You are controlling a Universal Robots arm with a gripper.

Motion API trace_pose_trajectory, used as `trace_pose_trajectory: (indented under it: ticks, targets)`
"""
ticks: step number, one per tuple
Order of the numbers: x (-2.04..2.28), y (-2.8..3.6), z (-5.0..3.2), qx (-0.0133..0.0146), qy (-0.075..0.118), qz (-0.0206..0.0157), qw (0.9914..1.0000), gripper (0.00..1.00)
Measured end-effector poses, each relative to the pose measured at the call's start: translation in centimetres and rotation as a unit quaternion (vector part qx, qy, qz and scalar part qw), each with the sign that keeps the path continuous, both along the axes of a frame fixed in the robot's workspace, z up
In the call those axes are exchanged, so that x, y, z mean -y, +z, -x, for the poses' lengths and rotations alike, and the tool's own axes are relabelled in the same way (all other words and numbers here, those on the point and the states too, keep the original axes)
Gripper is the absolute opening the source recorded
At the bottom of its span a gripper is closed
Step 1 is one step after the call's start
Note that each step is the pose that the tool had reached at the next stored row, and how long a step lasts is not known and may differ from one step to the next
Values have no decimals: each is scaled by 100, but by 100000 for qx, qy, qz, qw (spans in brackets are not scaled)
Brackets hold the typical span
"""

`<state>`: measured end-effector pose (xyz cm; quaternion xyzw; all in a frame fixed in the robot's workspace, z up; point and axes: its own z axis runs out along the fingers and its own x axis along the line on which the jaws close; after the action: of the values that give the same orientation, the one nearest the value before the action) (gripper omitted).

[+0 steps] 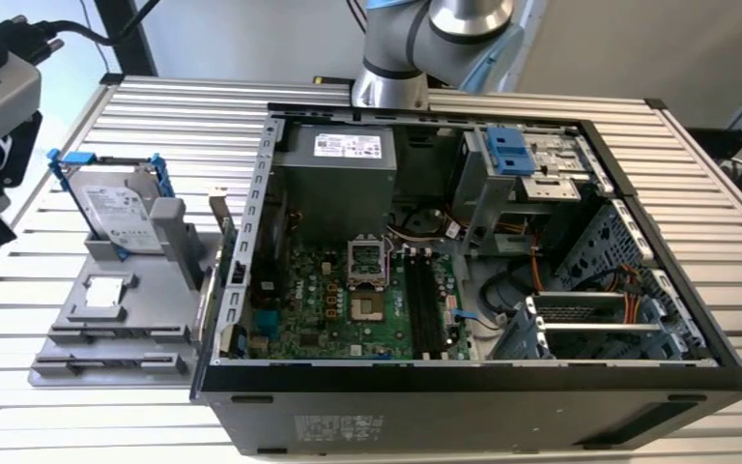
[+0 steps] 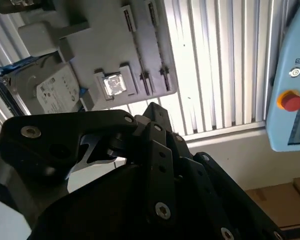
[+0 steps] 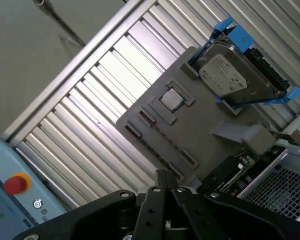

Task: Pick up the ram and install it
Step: 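Pick up the ram and move it above insertion slot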

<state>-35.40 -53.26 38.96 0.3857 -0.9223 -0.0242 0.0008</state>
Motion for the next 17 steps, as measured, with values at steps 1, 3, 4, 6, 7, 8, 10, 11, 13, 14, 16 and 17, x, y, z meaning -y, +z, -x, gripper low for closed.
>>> trace_pose_trajectory:
  ticks: [1,3,4,6,7,8,10,11,13,14,16,17]
  targets:
    - [0,0,0,2,823,5,99997,0]
    - [0,0,0,3,2470,17,99969,0]
    - [0,0,0,2,3272,22,99946,0]
    - [0,0,0,1,4886,33,99881,0]
    - [0,0,0,1,5752,39,99834,0]
    - [0,0,0,2,6522,44,99787,0]
    - [0,0,0,5,8246,57,99659,0]
    - [0,0,0,2,9115,67,99584,0]
    - [0,0,0,-1,10774,82,99418,0]
    - [0,0,0,-1,11633,89,99321,0]
    - [0,0,0,0,13303,96,99111,0]
    - [0,0,0,2,14095,99,99002,0]
